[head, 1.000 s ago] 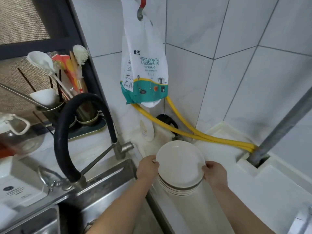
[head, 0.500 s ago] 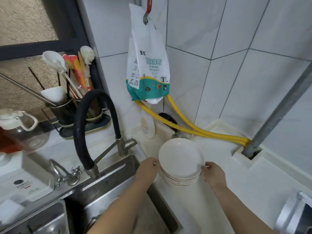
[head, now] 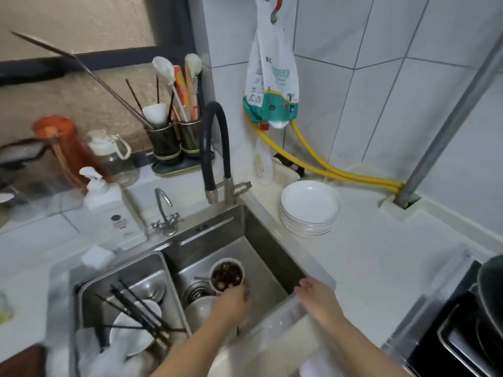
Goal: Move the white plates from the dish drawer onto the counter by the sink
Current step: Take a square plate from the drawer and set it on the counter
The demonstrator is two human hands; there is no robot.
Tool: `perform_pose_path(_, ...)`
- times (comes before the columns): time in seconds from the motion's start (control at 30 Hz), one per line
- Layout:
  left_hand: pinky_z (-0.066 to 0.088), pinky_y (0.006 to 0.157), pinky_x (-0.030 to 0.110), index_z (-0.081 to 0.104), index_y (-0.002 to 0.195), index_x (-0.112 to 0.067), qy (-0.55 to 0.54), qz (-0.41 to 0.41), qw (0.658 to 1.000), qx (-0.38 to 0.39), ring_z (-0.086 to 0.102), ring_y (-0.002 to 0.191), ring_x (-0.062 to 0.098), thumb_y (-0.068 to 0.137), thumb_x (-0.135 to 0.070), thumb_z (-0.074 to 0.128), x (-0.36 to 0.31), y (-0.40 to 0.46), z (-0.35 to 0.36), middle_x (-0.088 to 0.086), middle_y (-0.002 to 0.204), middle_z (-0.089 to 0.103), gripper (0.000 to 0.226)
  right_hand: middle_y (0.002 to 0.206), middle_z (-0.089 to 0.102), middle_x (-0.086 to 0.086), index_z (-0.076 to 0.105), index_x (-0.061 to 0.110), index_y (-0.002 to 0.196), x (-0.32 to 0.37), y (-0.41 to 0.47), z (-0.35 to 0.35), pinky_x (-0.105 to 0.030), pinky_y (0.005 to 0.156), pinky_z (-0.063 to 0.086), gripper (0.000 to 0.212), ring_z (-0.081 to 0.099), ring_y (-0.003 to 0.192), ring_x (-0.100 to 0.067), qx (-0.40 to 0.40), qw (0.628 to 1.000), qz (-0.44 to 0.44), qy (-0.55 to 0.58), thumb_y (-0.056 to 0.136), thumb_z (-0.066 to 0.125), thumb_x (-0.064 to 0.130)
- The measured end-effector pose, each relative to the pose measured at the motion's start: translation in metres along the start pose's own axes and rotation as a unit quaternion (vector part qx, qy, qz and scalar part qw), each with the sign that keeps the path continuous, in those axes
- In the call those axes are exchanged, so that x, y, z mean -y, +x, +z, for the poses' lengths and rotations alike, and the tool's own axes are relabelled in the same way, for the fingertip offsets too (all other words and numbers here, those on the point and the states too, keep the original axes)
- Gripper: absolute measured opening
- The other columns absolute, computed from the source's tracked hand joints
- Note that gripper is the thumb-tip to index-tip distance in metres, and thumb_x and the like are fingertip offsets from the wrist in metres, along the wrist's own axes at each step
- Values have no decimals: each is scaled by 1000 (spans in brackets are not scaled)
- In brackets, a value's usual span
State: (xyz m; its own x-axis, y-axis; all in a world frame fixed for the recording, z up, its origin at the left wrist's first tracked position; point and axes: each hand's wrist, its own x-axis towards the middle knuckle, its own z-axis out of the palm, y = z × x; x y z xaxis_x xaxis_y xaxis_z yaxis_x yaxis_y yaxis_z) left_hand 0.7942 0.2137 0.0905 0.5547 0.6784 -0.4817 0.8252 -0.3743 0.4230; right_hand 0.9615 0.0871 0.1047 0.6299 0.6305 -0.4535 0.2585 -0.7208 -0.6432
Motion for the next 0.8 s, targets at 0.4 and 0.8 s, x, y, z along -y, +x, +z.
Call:
perform_pose_path(0.4,45,87,28,62,113,-29,-94,-102,984,-112,59,110,17,91,-46,50,66,-168,79,-5,112,67,31,110,65,-2,60,16,114,-28,-118,92,-23,85,43,29,61,98,-19,137,978,-114,-111,88,56,28)
perform_pose_path(0.8,48,86,32,63,104,-20,-183,-300,926,-139,61,105,23,93,-44,47,145,-363,180,2,110,67,31,111,68,-6,62,17,111,-68,-250,192,-27,76,40,28,62,103,-25,300,901,-224,-218,87,54,31)
